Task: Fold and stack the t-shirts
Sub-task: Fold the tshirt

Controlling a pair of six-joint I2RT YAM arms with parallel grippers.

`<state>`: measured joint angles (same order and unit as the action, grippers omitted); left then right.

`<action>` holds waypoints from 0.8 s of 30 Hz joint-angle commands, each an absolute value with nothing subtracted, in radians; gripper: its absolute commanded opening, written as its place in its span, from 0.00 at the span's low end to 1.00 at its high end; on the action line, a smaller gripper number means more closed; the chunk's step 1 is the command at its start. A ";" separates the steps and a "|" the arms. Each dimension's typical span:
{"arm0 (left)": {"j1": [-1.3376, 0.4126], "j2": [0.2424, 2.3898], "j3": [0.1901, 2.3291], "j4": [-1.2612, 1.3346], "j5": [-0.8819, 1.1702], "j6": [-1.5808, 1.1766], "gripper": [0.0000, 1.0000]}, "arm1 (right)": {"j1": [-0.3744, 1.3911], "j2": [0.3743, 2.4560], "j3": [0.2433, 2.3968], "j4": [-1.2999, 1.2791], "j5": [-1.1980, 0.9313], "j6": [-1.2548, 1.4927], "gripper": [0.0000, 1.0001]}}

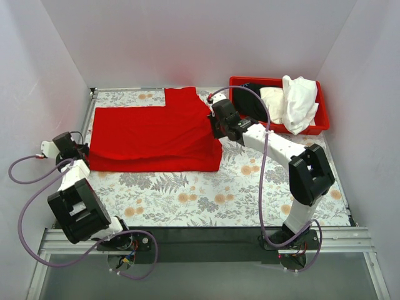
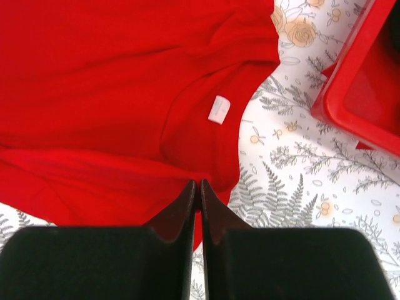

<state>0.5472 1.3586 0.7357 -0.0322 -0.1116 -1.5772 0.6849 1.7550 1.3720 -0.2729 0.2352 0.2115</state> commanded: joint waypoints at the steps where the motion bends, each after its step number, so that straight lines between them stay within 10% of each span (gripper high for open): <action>1: 0.526 1.374 0.799 -0.006 -0.104 -1.548 0.00 | 0.660 1.790 1.477 -0.242 0.193 0.175 0.01; 24: 0.474 1.611 0.934 0.043 -0.137 -1.519 0.00 | 0.572 2.029 1.718 -0.307 0.169 0.140 0.01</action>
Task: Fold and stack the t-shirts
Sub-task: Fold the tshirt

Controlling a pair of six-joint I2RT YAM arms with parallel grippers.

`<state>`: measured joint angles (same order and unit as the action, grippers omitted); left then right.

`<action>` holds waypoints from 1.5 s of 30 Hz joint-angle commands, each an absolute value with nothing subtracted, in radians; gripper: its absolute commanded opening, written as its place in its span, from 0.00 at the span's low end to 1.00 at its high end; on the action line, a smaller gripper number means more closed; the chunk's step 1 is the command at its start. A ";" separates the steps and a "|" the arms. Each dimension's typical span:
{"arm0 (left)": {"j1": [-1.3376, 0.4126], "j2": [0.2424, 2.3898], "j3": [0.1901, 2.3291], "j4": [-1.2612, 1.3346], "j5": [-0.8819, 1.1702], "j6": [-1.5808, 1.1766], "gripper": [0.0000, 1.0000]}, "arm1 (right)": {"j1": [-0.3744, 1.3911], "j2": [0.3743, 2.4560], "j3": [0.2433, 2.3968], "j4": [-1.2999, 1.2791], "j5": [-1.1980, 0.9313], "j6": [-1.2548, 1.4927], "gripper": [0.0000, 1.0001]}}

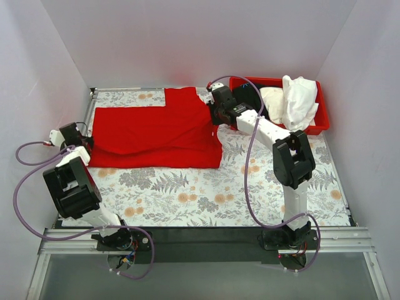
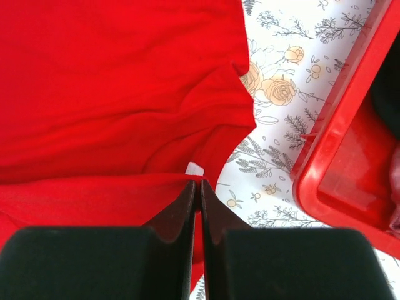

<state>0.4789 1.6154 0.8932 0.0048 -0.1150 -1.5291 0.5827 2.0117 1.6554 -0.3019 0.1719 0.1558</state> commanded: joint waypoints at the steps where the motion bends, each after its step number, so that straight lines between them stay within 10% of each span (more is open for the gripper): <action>1: 0.474 1.618 0.945 0.043 -0.135 -1.519 0.00 | 0.572 2.037 1.736 -0.308 0.166 0.140 0.01; 31: 0.457 1.752 1.069 0.049 -0.103 -1.470 0.01 | 0.535 2.203 1.957 -0.388 0.141 0.126 0.12; 34: 0.450 1.738 1.077 0.045 -0.101 -1.454 0.46 | 0.535 2.192 1.968 -0.390 0.133 0.126 0.52; 36: 0.433 1.723 1.083 0.037 -0.129 -1.440 0.68 | 0.535 2.160 1.954 -0.387 0.127 0.126 0.57; 45: 0.261 1.566 1.052 0.035 -0.282 -1.347 0.86 | 0.607 1.968 1.695 -0.270 0.017 0.098 0.59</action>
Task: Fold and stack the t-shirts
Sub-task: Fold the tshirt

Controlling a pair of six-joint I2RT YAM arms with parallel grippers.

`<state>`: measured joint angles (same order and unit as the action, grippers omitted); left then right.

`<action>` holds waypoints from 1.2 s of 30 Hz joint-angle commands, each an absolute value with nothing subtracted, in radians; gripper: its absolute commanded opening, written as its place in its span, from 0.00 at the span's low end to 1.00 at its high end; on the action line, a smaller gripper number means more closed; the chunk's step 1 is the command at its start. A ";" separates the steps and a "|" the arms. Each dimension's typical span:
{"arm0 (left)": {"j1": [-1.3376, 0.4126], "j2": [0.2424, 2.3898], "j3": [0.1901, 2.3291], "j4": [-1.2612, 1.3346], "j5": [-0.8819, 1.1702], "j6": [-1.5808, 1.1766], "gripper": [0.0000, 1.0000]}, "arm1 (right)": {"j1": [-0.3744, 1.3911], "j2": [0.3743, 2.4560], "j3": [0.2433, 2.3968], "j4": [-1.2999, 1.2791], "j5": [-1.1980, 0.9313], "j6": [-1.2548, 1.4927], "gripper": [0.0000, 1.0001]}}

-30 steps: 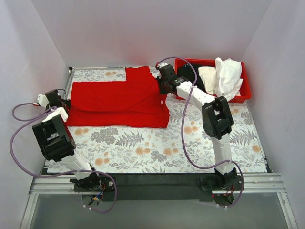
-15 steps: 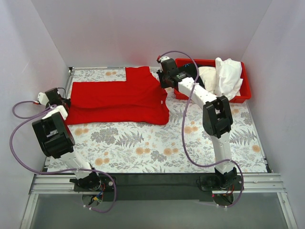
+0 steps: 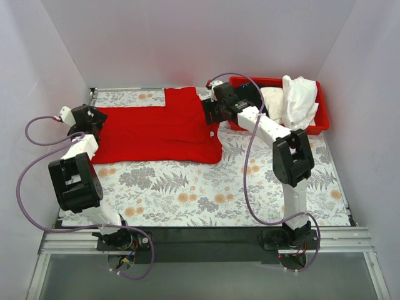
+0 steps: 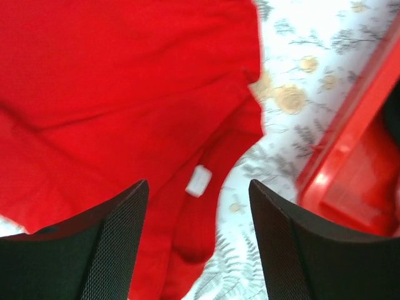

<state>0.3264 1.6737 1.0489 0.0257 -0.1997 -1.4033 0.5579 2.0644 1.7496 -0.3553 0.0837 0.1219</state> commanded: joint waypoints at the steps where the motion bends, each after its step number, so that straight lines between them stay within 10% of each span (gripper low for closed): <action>1: 0.236 1.553 1.030 0.040 -0.299 -1.339 0.86 | 0.621 1.961 1.649 -0.261 0.011 0.097 0.58; 28: -0.043 1.448 0.681 0.316 -0.038 -1.213 0.86 | 0.661 2.129 1.606 -0.209 -0.028 0.133 0.39; 36: -0.043 1.451 0.673 0.318 -0.052 -1.210 0.86 | 0.655 2.152 1.620 -0.212 -0.025 0.133 0.16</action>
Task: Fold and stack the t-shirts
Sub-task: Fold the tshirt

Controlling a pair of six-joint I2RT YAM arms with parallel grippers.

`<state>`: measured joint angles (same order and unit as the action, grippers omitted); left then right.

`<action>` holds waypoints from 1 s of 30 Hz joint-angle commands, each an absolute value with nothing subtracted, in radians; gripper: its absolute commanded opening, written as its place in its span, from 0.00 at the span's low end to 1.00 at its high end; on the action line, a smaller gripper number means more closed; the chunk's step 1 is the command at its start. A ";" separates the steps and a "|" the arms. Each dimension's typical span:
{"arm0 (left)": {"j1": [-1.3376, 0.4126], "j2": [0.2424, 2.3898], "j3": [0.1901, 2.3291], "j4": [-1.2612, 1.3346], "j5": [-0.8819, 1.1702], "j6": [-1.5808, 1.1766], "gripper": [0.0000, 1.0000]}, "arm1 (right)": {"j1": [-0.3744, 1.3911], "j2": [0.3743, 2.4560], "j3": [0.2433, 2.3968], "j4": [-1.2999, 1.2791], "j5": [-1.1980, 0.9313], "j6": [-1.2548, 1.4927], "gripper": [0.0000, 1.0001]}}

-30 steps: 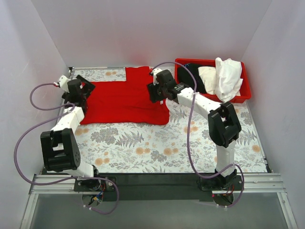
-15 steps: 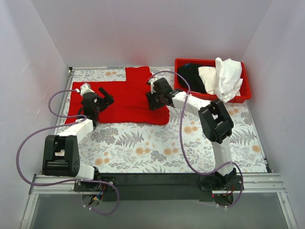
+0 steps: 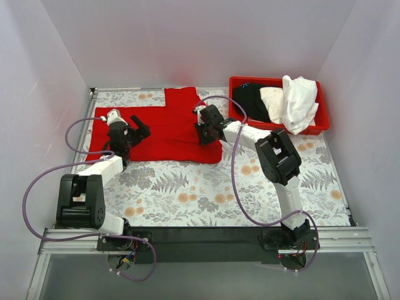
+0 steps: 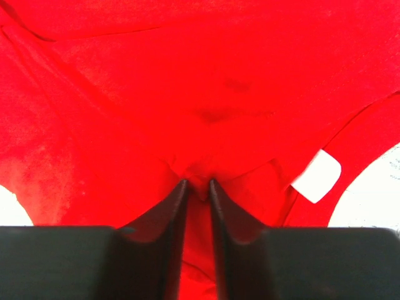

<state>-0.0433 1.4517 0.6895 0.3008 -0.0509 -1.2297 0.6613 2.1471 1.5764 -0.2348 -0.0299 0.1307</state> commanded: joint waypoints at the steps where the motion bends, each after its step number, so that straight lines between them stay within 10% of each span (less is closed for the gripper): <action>1: -0.043 1.454 0.672 0.318 -0.054 -1.210 0.86 | 0.655 2.152 1.623 -0.212 -0.023 0.130 0.10; 21: -0.043 1.511 0.675 0.328 -0.040 -1.207 0.86 | 0.637 2.437 2.235 -0.328 -0.054 0.058 0.01; 25: -0.043 1.523 0.680 0.328 -0.034 -1.206 0.86 | 0.629 2.483 2.263 -0.263 -0.061 0.066 0.57; 30: -0.043 1.522 0.680 0.322 -0.035 -1.203 0.86 | 0.614 2.425 2.156 -0.173 -0.057 0.092 0.65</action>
